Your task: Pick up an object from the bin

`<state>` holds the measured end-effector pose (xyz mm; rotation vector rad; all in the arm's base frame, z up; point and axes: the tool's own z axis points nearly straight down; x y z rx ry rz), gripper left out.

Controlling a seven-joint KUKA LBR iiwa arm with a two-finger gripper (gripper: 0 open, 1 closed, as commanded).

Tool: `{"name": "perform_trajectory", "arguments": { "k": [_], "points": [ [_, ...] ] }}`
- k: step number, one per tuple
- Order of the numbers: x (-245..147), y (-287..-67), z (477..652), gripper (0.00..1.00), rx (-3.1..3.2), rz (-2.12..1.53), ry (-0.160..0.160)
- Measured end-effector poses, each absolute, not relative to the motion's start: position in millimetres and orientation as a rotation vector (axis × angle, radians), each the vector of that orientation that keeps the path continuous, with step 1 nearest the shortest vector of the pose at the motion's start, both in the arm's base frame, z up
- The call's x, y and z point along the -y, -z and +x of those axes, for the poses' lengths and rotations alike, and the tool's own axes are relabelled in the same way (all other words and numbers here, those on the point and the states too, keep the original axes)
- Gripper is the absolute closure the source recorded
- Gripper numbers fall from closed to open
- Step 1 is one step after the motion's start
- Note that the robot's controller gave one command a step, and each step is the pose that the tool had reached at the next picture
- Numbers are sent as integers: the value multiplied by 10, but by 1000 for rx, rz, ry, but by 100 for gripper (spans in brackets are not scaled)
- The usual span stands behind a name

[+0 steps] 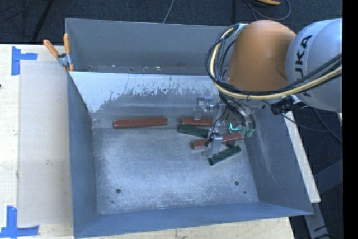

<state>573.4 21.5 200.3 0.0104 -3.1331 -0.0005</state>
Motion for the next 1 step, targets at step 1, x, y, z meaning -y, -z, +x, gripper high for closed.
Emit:
{"name": "perform_trajectory", "arguments": {
  "k": [1],
  "points": [
    [791,-877,5433,0,3131,90,-1]
  ]
}}
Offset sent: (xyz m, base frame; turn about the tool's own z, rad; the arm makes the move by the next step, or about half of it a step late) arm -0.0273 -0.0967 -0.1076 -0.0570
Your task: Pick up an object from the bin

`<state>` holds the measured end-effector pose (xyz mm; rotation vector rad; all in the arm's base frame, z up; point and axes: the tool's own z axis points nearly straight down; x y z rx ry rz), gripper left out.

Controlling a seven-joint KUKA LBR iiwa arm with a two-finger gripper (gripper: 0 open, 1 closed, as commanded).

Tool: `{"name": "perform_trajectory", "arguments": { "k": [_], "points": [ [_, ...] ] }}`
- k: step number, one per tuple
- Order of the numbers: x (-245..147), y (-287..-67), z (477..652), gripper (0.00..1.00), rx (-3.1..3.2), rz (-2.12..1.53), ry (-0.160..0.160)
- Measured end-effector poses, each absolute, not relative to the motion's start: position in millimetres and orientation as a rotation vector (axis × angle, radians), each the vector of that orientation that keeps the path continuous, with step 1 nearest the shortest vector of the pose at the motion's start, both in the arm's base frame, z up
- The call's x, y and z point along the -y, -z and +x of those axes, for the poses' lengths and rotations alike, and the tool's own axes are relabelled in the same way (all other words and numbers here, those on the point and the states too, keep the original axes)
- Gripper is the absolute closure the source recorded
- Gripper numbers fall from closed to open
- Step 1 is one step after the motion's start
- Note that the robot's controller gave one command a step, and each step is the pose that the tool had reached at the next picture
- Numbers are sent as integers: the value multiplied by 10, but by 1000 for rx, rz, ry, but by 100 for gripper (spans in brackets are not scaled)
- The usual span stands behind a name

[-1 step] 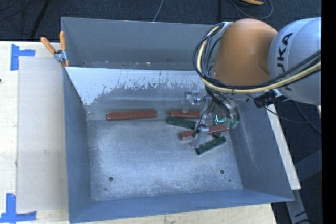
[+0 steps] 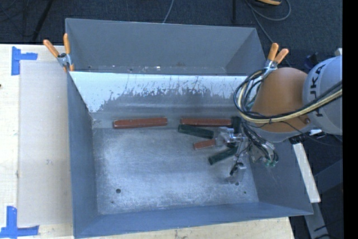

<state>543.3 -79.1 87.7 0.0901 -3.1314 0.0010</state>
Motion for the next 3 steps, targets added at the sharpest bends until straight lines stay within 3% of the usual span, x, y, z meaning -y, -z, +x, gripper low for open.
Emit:
{"name": "perform_trajectory", "arguments": {
  "k": [1,2,3],
  "points": [
    [755,-734,5602,0,3147,-195,6],
    [767,-730,5588,100,3141,-195,3],
    [772,-703,5565,0,3134,-195,1]
  ]
}}
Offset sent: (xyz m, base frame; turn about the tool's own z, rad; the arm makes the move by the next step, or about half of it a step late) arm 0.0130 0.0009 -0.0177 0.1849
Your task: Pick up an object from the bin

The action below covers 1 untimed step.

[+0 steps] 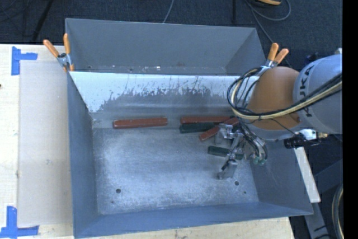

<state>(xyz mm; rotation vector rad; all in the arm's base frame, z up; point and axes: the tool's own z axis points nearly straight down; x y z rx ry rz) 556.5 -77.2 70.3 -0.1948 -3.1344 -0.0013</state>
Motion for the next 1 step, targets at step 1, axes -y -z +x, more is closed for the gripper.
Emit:
{"name": "perform_trajectory", "arguments": {
  "k": [1],
  "points": [
    [775,-699,5565,100,3134,-195,0]
  ]
}}
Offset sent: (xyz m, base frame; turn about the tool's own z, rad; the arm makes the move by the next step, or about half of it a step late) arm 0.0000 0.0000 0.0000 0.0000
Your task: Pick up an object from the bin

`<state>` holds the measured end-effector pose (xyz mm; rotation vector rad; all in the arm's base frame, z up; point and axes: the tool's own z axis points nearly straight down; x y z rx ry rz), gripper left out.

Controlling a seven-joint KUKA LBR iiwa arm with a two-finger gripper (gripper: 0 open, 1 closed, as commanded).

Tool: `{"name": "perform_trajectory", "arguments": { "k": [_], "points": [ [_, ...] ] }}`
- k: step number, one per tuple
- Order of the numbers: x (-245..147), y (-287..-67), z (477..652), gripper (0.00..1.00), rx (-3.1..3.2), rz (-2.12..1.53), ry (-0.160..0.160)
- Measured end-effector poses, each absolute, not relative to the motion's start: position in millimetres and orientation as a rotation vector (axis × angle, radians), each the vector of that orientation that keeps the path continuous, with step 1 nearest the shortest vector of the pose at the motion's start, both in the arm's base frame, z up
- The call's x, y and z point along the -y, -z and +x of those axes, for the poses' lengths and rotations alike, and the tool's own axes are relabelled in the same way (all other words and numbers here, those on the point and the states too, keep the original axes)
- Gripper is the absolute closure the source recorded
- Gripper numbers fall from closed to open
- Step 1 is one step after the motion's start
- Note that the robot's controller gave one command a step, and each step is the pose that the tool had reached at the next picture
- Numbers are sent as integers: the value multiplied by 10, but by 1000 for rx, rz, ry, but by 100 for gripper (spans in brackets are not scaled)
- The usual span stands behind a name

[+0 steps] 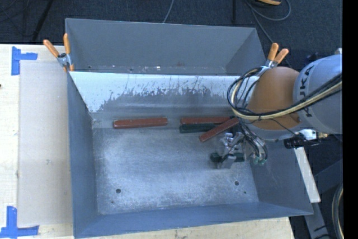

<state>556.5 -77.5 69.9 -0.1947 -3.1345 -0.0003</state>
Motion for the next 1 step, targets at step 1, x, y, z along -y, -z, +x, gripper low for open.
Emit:
{"name": "perform_trajectory", "arguments": {
  "k": [1],
  "points": [
    [1026,-2417,5925,100,3139,-283,-2]
  ]
}}
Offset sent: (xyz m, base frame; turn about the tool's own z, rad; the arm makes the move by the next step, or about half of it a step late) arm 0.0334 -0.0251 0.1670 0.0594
